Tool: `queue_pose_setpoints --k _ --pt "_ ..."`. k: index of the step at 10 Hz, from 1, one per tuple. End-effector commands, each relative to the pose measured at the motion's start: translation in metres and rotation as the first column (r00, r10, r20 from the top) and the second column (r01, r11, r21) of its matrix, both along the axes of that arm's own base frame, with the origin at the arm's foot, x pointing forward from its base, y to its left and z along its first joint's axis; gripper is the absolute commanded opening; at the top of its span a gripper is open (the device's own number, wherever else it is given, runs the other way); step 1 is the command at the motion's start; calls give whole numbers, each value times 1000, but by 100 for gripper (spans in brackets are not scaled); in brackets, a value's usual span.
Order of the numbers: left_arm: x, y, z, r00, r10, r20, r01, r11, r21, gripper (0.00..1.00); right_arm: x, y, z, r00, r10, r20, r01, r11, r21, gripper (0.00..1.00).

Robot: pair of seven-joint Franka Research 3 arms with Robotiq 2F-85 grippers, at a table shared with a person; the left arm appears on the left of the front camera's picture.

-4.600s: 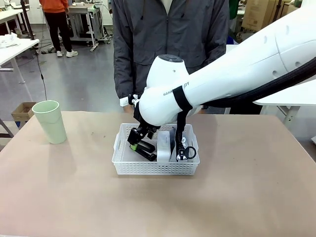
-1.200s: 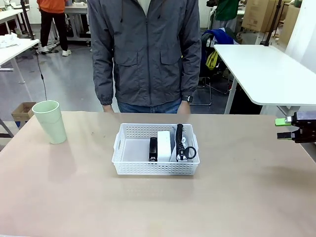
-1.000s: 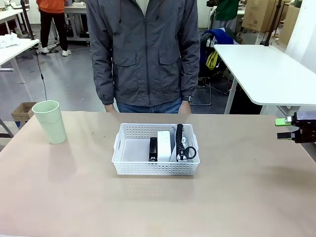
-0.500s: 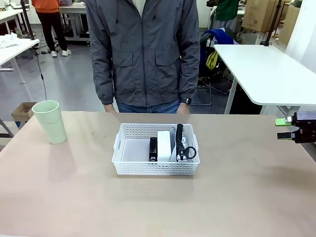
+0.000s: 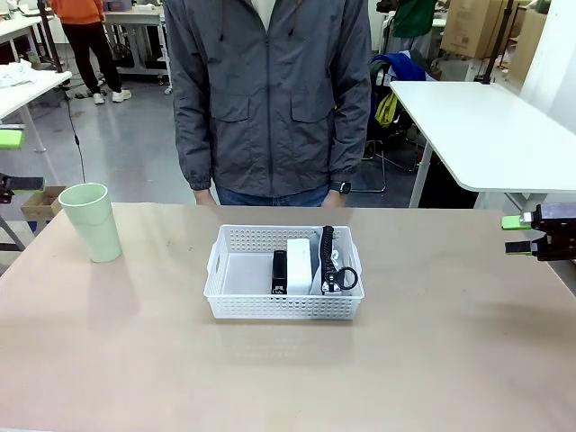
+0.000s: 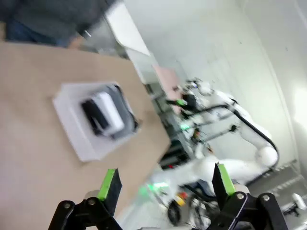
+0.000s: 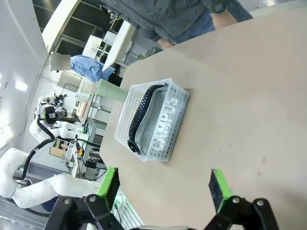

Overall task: Efficiently arrange items inside the basket to fit them all.
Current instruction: Pick up the Reusable plastic cup and place it inside the Organizing basket.

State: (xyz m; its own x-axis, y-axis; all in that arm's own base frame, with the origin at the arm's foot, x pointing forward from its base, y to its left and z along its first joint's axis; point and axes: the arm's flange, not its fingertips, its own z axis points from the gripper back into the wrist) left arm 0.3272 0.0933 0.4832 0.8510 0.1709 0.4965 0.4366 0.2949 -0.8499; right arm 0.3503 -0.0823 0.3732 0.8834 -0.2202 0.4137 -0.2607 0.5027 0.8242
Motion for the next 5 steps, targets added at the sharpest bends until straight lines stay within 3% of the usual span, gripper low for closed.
queue_pose_setpoints --k 1,3,5 --pt "22 18 -20 983 73 167 -87 993 80 100 0 0 2 1000 -11 -10 11 1000 23 100" --pt "15 48 -56 973 164 162 -187 972 139 100 0 0 2 1000 -11 -10 11 1000 23 100" --pt "13 65 -87 938 253 238 -305 928 215 100 0 0 2 1000 -11 -10 11 1000 23 100"
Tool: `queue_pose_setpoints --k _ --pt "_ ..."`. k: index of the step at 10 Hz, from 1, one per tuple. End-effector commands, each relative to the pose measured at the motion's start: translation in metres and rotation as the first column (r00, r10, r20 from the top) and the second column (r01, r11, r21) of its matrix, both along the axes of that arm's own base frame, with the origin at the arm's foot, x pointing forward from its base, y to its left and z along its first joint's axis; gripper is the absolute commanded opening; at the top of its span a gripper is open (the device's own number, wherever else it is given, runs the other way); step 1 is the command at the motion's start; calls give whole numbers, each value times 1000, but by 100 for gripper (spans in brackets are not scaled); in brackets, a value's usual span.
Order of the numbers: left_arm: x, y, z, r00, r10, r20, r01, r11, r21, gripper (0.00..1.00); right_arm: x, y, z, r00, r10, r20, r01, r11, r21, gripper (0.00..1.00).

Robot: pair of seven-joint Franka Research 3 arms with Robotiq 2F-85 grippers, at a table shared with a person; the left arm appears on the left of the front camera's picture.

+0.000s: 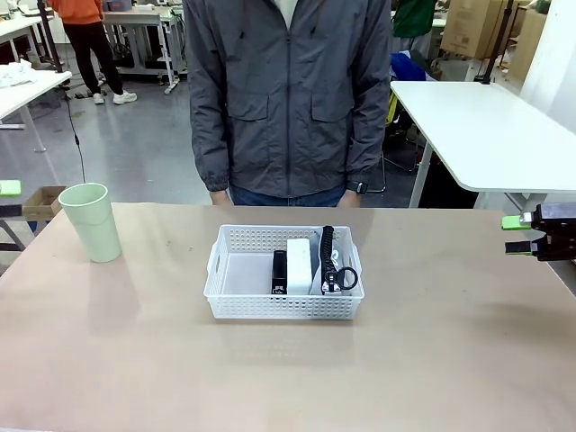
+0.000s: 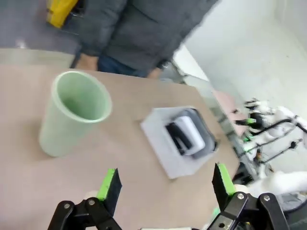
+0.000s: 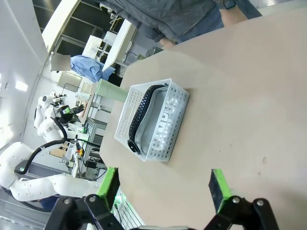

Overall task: Efficiently arrange items inside the basket to fit them all.
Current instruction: Pick up the Reusable plastic cup and place it inside the Organizing basket.

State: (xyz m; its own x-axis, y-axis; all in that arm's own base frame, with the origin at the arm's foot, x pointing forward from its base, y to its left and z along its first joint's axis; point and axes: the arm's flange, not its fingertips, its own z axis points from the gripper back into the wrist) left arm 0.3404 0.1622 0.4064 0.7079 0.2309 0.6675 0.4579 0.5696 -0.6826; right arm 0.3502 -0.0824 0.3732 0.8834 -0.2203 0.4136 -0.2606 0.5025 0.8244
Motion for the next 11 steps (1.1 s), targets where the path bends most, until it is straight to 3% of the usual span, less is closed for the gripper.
queue_pose_setpoints --k 1,4,5,6,7,9,10,11 --pt "-4 -7 -27 996 19 88 -27 994 101 100 0 0 2 1000 -11 -10 11 1000 23 100" --pt "-11 -6 -55 998 21 59 -33 980 196 100 0 0 2 1000 -11 -10 11 1000 23 100" --pt "-11 -2 -55 994 97 51 -104 981 161 100 0 0 2 1000 -11 -10 11 1000 23 100" --pt "-11 0 -36 970 244 17 -245 968 48 100 0 0 2 1000 -11 -10 11 1000 23 100" --pt "10 16 -48 999 34 36 -40 983 179 100 0 0 2 1000 -11 -10 11 1000 23 100" --pt "10 16 -48 999 34 36 -40 983 179 100 0 0 2 1000 -11 -10 11 1000 23 100" --pt "12 19 -46 996 91 20 -93 984 151 100 0 0 2 1000 -11 -10 11 1000 23 100" --pt "23 16 -59 997 -70 40 58 966 251 100 0 0 2 1000 -11 -10 11 1000 23 100"
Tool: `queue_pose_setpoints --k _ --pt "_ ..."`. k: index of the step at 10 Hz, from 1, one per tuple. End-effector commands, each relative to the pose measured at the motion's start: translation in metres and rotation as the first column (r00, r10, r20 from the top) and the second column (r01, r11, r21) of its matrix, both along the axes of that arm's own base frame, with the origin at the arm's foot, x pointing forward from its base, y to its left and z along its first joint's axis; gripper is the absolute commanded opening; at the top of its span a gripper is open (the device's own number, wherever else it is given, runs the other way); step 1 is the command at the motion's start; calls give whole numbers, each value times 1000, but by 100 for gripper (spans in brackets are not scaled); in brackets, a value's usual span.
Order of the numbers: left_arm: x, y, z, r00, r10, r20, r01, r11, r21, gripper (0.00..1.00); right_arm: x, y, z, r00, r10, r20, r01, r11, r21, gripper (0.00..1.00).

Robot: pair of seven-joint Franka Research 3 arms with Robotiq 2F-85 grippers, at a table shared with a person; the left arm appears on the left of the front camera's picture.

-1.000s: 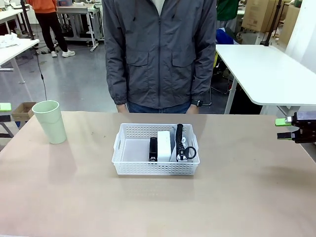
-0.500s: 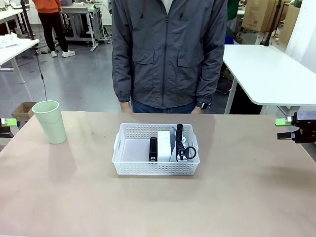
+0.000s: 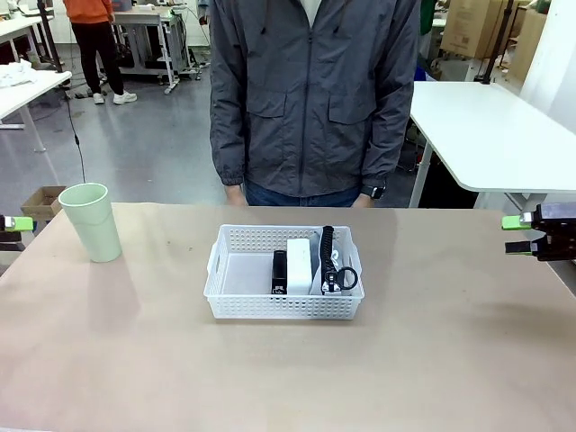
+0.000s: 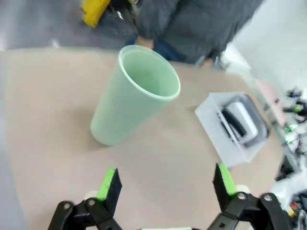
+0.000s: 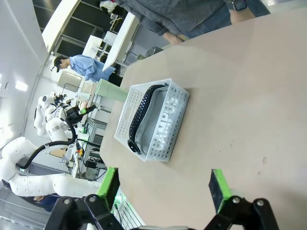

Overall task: Efficiently arrange items inside the basket to fit them all.
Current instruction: Pick up the Reusable plastic cup and place it inside the Organizing basket.

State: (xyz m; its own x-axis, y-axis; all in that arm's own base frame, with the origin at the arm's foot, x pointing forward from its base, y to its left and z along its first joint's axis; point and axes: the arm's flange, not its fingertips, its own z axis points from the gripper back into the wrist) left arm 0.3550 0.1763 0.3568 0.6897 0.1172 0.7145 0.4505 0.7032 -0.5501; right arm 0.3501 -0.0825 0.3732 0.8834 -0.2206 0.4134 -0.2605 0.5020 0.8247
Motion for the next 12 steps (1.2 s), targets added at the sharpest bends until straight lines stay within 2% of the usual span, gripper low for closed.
queue_pose_setpoints --k 1,2,5,7,8,9,11,12 --pt "19 6 -27 979 -173 105 166 983 76 100 0 0 2 1000 -11 -10 11 1000 22 100" --pt "28 10 -46 965 -235 120 222 968 114 100 0 0 2 1000 -11 -10 11 1000 22 100" --pt "55 18 -91 939 -313 145 286 942 177 100 0 0 2 1000 -11 -10 11 1000 22 100" --pt "68 17 -110 893 -382 237 338 918 208 100 0 0 2 1000 -11 -10 11 1000 22 100" --pt "75 17 -116 882 -390 265 337 914 225 100 0 0 2 1000 -11 -10 11 1000 22 100" --pt "85 20 -126 885 -376 274 319 919 231 100 0 0 2 1000 -11 -10 11 1000 22 100" --pt "96 21 -134 867 -361 343 270 919 286 100 0 0 2 1000 -11 -10 11 1000 22 100" --pt "103 20 -136 868 -363 339 275 919 282 100 0 0 2 1000 -11 -10 11 1000 22 100"
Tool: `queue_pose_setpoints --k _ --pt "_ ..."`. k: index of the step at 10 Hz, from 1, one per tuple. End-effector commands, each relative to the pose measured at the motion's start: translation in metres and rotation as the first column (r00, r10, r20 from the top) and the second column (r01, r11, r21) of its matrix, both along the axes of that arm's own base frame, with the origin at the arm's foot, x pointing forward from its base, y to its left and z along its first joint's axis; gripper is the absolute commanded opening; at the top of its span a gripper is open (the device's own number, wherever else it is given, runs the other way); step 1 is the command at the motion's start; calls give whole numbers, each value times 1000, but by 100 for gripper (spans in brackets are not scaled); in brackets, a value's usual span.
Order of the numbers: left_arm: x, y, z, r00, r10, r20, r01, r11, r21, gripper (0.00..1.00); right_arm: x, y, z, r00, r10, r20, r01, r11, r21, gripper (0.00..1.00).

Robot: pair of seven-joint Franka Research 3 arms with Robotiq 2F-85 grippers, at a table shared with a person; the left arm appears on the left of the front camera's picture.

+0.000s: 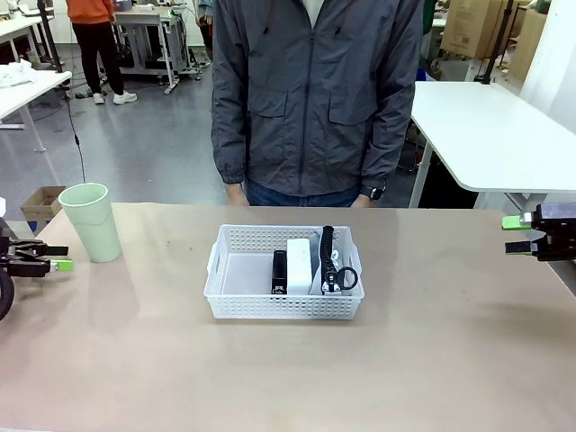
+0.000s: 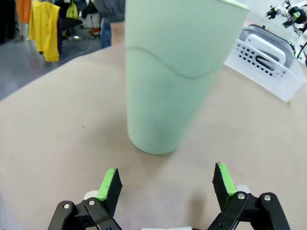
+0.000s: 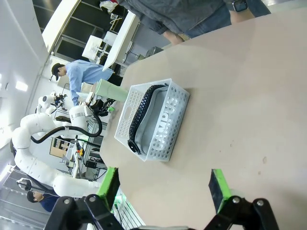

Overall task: Efficiently arrange items inside the basket to fit them all.
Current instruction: Pick up the Reusable plastic cup and place it inside the Organizing basket.

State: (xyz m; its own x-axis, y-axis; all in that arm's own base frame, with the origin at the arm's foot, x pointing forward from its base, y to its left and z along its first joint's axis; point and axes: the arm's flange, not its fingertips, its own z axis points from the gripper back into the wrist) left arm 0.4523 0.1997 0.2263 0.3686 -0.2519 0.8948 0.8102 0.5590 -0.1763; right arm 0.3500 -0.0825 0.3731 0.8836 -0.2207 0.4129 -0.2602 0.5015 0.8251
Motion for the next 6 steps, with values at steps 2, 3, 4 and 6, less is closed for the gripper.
queue_pose_setpoints --k 2,3,4,6 --pt "18 -11 -12 996 -28 83 28 1000 6 100 0 0 3 1000 -11 -9 11 1000 22 100" --pt "23 -14 -13 992 -43 116 43 999 5 100 0 0 3 1000 -11 -9 11 1000 22 100" --pt "28 -18 -16 986 -45 160 42 999 22 100 0 0 3 1000 -11 -9 11 1000 22 100" --pt "33 -27 -23 985 -90 150 84 995 44 100 0 0 3 1000 -11 -9 11 1000 22 100"
